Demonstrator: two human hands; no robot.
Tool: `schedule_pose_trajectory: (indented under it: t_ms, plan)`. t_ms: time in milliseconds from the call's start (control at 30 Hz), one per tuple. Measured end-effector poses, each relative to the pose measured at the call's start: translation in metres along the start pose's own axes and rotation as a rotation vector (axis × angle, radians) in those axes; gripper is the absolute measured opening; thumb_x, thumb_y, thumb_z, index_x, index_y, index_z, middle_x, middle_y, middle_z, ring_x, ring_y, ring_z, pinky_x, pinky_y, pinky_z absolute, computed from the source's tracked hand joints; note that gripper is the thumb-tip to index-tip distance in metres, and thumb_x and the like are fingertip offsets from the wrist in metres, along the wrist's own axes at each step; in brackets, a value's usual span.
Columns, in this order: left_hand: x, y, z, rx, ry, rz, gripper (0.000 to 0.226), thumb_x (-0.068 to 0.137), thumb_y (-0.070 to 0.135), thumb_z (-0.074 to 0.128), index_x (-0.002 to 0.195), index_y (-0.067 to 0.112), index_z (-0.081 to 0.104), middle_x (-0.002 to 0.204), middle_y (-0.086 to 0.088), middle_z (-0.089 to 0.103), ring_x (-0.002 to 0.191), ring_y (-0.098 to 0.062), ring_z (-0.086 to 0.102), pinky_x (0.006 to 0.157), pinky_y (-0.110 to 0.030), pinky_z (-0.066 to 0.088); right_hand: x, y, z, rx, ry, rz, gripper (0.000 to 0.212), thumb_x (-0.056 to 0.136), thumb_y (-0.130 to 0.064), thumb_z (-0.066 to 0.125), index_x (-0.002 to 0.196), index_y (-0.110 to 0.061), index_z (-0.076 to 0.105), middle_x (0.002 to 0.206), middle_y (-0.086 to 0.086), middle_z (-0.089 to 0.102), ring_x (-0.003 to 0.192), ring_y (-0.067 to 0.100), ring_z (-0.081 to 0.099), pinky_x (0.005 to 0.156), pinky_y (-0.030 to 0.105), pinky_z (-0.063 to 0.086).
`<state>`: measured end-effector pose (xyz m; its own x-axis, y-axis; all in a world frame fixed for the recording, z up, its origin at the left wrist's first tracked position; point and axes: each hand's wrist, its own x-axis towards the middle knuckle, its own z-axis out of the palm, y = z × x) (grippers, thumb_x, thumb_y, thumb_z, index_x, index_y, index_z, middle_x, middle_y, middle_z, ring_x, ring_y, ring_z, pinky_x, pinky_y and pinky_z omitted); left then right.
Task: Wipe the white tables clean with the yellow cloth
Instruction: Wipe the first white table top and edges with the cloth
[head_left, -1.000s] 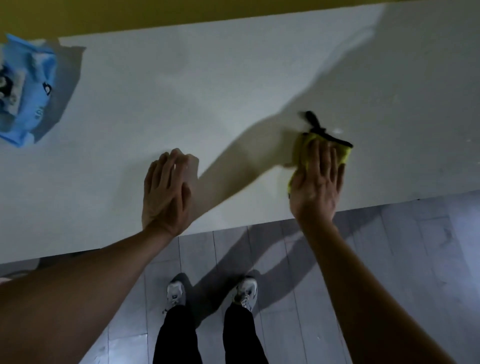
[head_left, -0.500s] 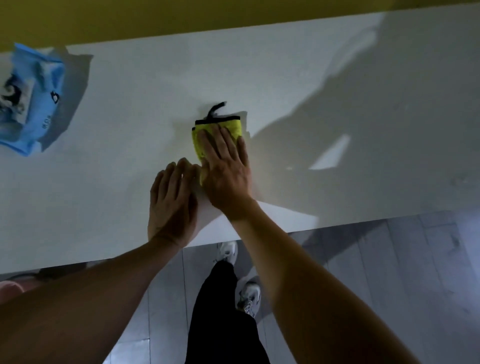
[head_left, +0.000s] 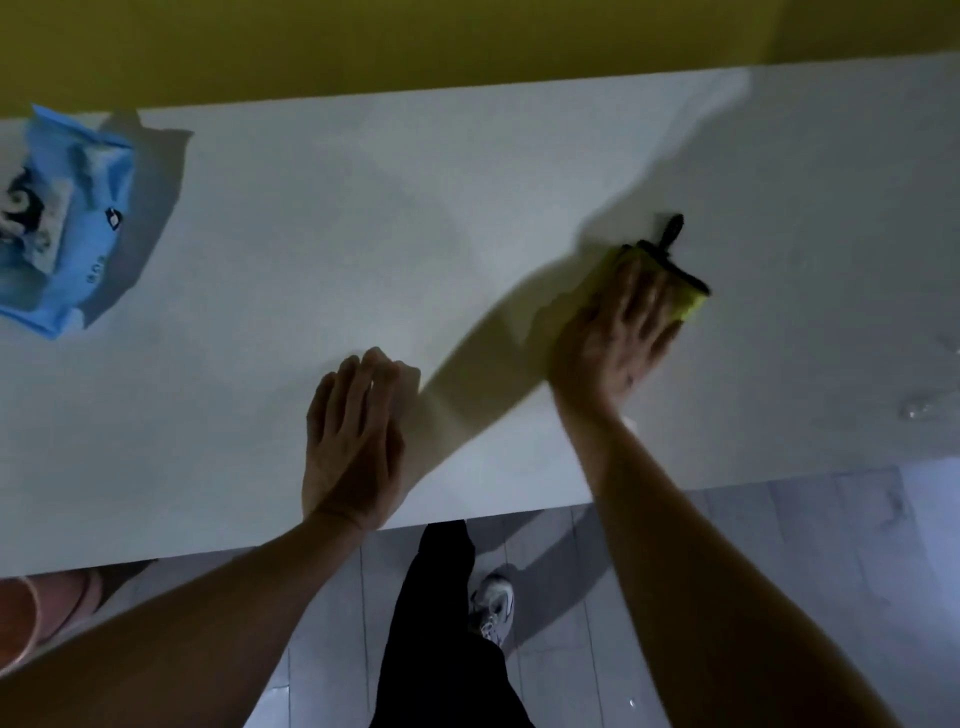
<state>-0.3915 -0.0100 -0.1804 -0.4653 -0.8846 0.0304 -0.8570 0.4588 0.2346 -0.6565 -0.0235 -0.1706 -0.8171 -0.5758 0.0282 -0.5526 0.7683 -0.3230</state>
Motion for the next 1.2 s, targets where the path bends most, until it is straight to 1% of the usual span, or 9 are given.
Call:
schedule_pose_trajectory:
  t_ms: [167,300,367,467,633,767,1000,1100,1200]
  plan:
    - [0.000,-0.001,-0.001,0.058,-0.027,-0.006,0.066,0.099,0.025,0.036,0.161,0.005,0.028,0.168,-0.019,0.027,0.156,-0.037,0.026,0.128,-0.051,0.018,-0.077,-0.095,0.022,0.132,-0.169,-0.586,0.063,0.095,-0.026,0.043,0.156,-0.017,0.032,0.162,0.008,0.029,0.153,0.024,0.017,0.125,0.048,0.009]
    - [0.002,0.000,-0.001,0.043,-0.036,-0.013,0.065,0.101,0.027,0.035,0.160,0.002,0.029,0.167,-0.020,0.029,0.155,-0.036,0.027,0.127,-0.053,0.023,-0.063,-0.091,0.024,0.136,-0.249,-0.811,0.060,0.094,-0.029,0.050,0.153,-0.022,0.039,0.161,0.004,0.034,0.152,0.022,0.022,0.124,0.048,0.013]
    - [0.002,0.000,-0.001,0.012,-0.034,-0.013,0.063,0.101,0.028,0.032,0.161,0.005,0.031,0.168,-0.017,0.027,0.156,-0.034,0.026,0.127,-0.053,0.022,-0.043,-0.074,0.019,0.134,-0.232,-0.826,0.059,0.093,-0.025,0.048,0.152,-0.021,0.042,0.159,0.005,0.037,0.151,0.023,0.025,0.124,0.048,0.014]
    - [0.002,0.000,0.000,-0.025,-0.009,-0.002,0.061,0.101,0.025,0.034,0.161,0.009,0.032,0.169,-0.014,0.027,0.156,-0.033,0.025,0.127,-0.052,0.021,0.006,-0.038,0.010,0.151,-0.137,-0.619,0.055,0.096,-0.021,0.053,0.150,-0.017,0.045,0.157,0.010,0.040,0.150,0.027,0.028,0.124,0.047,0.015]
    - [0.001,-0.003,0.003,-0.042,0.011,0.008,0.061,0.102,0.025,0.033,0.161,0.009,0.032,0.170,-0.012,0.026,0.157,-0.032,0.024,0.127,-0.052,0.022,0.087,0.009,-0.006,0.032,-0.097,-0.180,0.057,0.103,-0.037,0.028,0.159,-0.025,0.022,0.167,0.003,0.016,0.154,0.020,0.009,0.125,0.041,0.001]
    - [0.002,-0.001,-0.004,-0.061,-0.001,-0.005,0.061,0.101,0.023,0.036,0.160,0.006,0.034,0.169,-0.013,0.028,0.156,-0.034,0.027,0.126,-0.053,0.023,0.084,-0.012,0.000,0.019,-0.045,-0.062,0.057,0.106,-0.038,0.028,0.160,-0.023,0.017,0.167,0.005,0.012,0.155,0.022,0.006,0.125,0.044,-0.001]
    - [0.022,-0.001,-0.015,-0.082,0.002,-0.044,0.051,0.091,0.015,0.054,0.141,0.007,0.054,0.151,-0.015,0.047,0.134,-0.036,0.046,0.113,-0.051,0.037,0.013,-0.128,0.029,0.056,-0.211,-0.586,0.063,0.096,-0.030,0.047,0.156,-0.021,0.032,0.163,0.006,0.029,0.153,0.023,0.017,0.126,0.046,0.006]
    - [0.055,-0.003,-0.024,-0.080,-0.007,-0.097,0.057,0.087,0.013,0.065,0.142,0.006,0.053,0.151,-0.017,0.049,0.133,-0.037,0.048,0.113,-0.050,0.040,0.012,-0.132,0.032,0.059,-0.275,-0.779,0.059,0.099,-0.034,0.042,0.156,-0.025,0.031,0.164,0.001,0.026,0.154,0.021,0.014,0.125,0.048,0.009]
    - [0.094,-0.010,-0.029,-0.046,-0.028,-0.069,0.059,0.093,0.019,0.053,0.149,0.003,0.047,0.157,-0.019,0.044,0.144,-0.039,0.041,0.120,-0.053,0.033,0.039,-0.109,0.028,0.066,-0.317,-0.857,0.058,0.100,-0.034,0.038,0.156,-0.029,0.029,0.165,-0.002,0.024,0.154,0.018,0.011,0.125,0.047,0.009]
